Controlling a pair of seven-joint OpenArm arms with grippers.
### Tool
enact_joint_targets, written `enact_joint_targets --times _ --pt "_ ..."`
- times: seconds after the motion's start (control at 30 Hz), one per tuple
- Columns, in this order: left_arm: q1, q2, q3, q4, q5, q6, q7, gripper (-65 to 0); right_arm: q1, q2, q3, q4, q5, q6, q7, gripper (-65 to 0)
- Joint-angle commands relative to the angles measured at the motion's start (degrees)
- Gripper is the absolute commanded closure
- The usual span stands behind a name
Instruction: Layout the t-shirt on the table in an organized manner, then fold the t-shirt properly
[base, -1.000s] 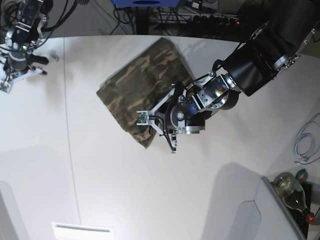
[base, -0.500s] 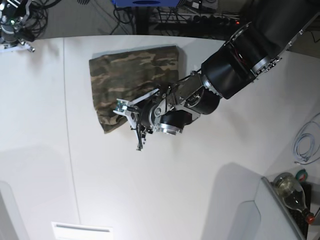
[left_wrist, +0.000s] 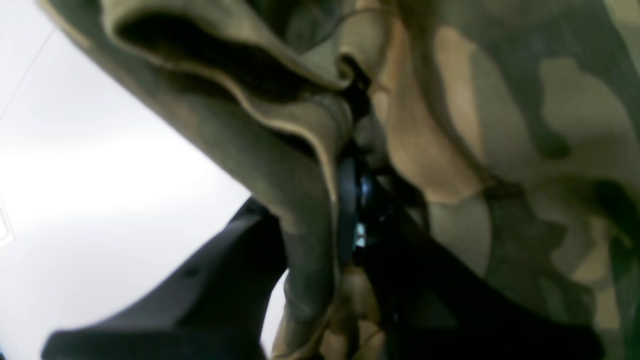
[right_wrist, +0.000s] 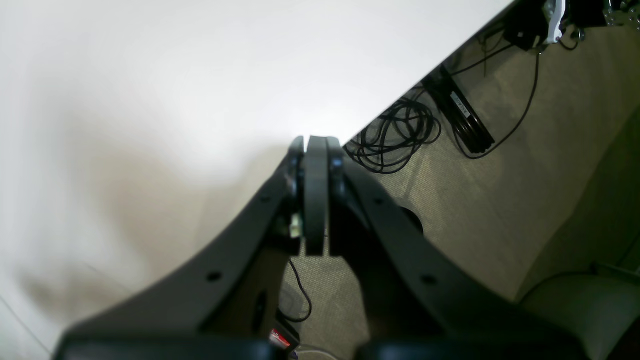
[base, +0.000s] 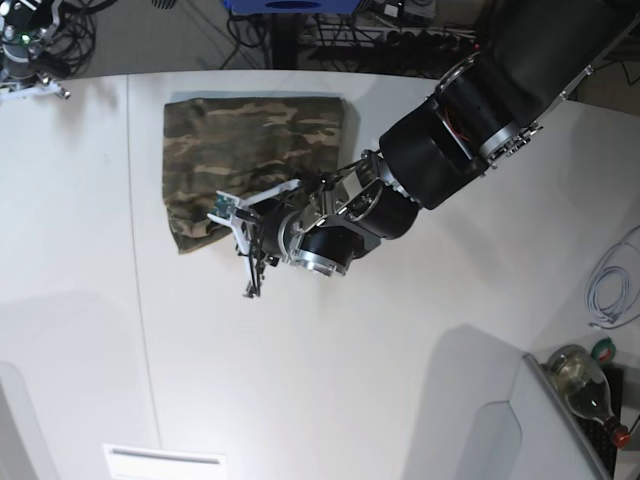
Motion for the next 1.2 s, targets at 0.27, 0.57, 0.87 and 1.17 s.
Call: enact_joint_targets --times 0.27,0.57,0.87,1.17 --pt "-1.69 0.14 -0.05 -0.35 0.81 -0.94 1.52 0.0 -0.17 0.66 0.19 0.76 -0.23 -0.36 1.15 0.0" --pt "-1.78 -0.21 -0.40 6.60 0.46 -1.38 8.20 -36.7 0.19 0.57 -0.25 0.76 -0.23 -0.36 1.15 0.0" --pt "-4.06 -3.99 -0.58 14.95 0.29 -1.47 8.47 -42.1 0.10 0.48 -0.25 0.76 -0.23 -0.36 1.15 0.0" --pt "-1.78 -11.38 -5.06 34.29 -10.00 -1.47 18.40 -41.6 0.27 0.92 -0.34 0.76 -0.32 -0.36 1.15 0.0"
